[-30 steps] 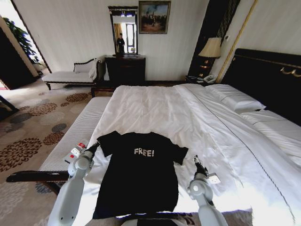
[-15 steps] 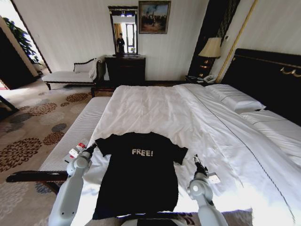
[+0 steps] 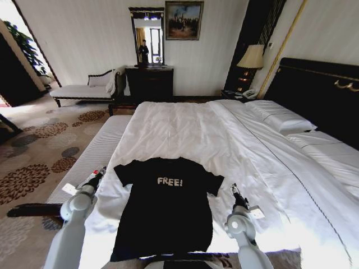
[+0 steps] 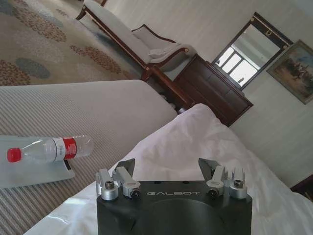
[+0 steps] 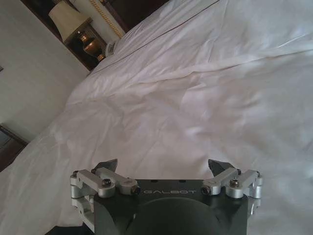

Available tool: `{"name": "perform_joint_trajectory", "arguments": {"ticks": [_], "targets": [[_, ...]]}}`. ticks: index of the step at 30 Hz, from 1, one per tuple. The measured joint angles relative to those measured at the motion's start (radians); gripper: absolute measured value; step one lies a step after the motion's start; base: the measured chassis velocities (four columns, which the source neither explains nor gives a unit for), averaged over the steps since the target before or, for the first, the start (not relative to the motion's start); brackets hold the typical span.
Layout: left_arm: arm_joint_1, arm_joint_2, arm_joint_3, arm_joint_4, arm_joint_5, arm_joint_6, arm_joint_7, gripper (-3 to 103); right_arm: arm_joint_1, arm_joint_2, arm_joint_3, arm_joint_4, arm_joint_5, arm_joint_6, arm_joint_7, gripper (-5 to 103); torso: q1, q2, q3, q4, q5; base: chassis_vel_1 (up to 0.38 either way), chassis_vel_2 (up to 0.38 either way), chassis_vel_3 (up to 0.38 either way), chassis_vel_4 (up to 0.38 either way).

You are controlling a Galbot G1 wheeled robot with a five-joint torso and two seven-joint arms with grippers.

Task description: Fold the clothes on the bed.

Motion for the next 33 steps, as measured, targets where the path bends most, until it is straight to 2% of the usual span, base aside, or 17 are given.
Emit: {"name": "perform_joint_trajectory", "arguments": {"ticks": [3, 4, 5, 7, 8, 11, 17, 19, 20, 23, 24, 27, 29, 32, 33], "targets": [[0.077, -0.01, -0.064, -0.172, -0.068, 0.006, 0.009, 89, 0.007, -0.027, -0.004, 0.01, 0.11, -0.045, -0.056, 100, 0.0, 0.0, 0.0, -0.0001, -0.0001, 0.0, 0.0, 0.0, 0.0], [0.077, -0.01, -0.064, -0.172, -0.068, 0.006, 0.009, 89, 0.007, -0.027, -0.004, 0.01, 0.11, -0.045, -0.056, 100, 0.0, 0.0, 0.0, -0.0001, -0.0001, 0.0, 0.0, 0.0, 0.0], [0.095, -0.016, -0.086, -0.235, -0.092, 0.01, 0.01, 89, 0.012, -0.037, -0.007, 0.013, 0.154, -0.063, -0.069, 100, 0.0, 0.0, 0.0, -0.0008, 0.0003, 0.0, 0.0, 0.0, 0.0], [0.116, -0.03, -0.122, -0.348, -0.139, 0.018, 0.01, 98, 0.029, -0.056, -0.008, 0.02, 0.256, -0.105, -0.086, 100, 0.0, 0.0, 0.0, -0.0006, 0.0003, 0.0, 0.0, 0.0, 0.0], [0.116, -0.03, -0.122, -0.348, -0.139, 0.018, 0.01, 98, 0.029, -0.056, -0.008, 0.02, 0.256, -0.105, -0.086, 100, 0.0, 0.0, 0.0, -0.0006, 0.0003, 0.0, 0.0, 0.0, 0.0], [0.134, -0.05, -0.164, -0.49, -0.2, 0.028, 0.012, 100, 0.07, -0.092, -0.007, 0.011, 0.36, -0.162, -0.11, 100, 0.0, 0.0, 0.0, -0.0002, 0.0004, 0.0, 0.0, 0.0, 0.0], [0.124, -0.052, -0.234, -0.51, -0.333, 0.057, 0.009, 100, 0.103, -0.167, -0.013, -0.053, 0.384, -0.217, -0.168, 100, 0.0, 0.0, 0.0, -0.0005, 0.0001, 0.0, 0.0, 0.0, 0.0], [0.123, -0.05, -0.234, -0.51, -0.335, 0.06, 0.009, 100, 0.106, -0.178, -0.013, -0.06, 0.385, -0.223, -0.172, 100, 0.0, 0.0, 0.0, -0.0005, 0.0, 0.0, 0.0, 0.0, 0.0], [0.122, -0.048, -0.23, -0.508, -0.321, 0.066, 0.014, 100, 0.111, -0.195, -0.013, -0.072, 0.387, -0.232, -0.177, 100, 0.0, 0.0, 0.0, -0.0005, -0.0001, 0.0, 0.0, 0.0, 0.0], [0.128, -0.042, -0.176, -0.503, -0.183, 0.079, 0.024, 100, 0.12, -0.246, -0.02, -0.101, 0.372, -0.243, -0.174, 100, 0.0, 0.0, 0.0, -0.0005, 0.0, 0.0, 0.0, 0.0, 0.0], [0.128, -0.042, -0.176, -0.503, -0.183, 0.079, 0.024, 100, 0.12, -0.246, -0.02, -0.101, 0.372, -0.243, -0.174, 100, 0.0, 0.0, 0.0, -0.0005, 0.0, 0.0, 0.0, 0.0, 0.0], [0.125, -0.055, -0.113, -0.499, -0.09, 0.095, 0.027, 100, 0.111, -0.274, -0.03, -0.107, 0.319, -0.241, -0.18, 100, 0.0, 0.0, 0.0, -0.0006, -0.0001, 0.0, 0.0, 0.0, 0.0], [0.123, -0.056, -0.105, -0.499, -0.072, 0.098, 0.027, 100, 0.11, -0.275, -0.032, -0.106, 0.311, -0.241, -0.18, 100, 0.0, 0.0, 0.0, -0.0006, -0.0001, 0.0, 0.0, 0.0, 0.0], [0.132, -0.044, -0.047, -0.496, 0.204, 0.112, 0.047, 100, 0.105, -0.262, -0.038, -0.104, 0.256, -0.232, -0.18, 100, 0.0, 0.0, 0.0, -0.0005, -0.0001, 0.0, 0.0, 0.0, 0.0], [0.132, -0.044, -0.047, -0.496, 0.204, 0.112, 0.047, 100, 0.105, -0.262, -0.038, -0.104, 0.256, -0.232, -0.18, 100, 0.0, 0.0, 0.0, -0.0005, -0.0001, 0.0, 0.0, 0.0, 0.0]]}}
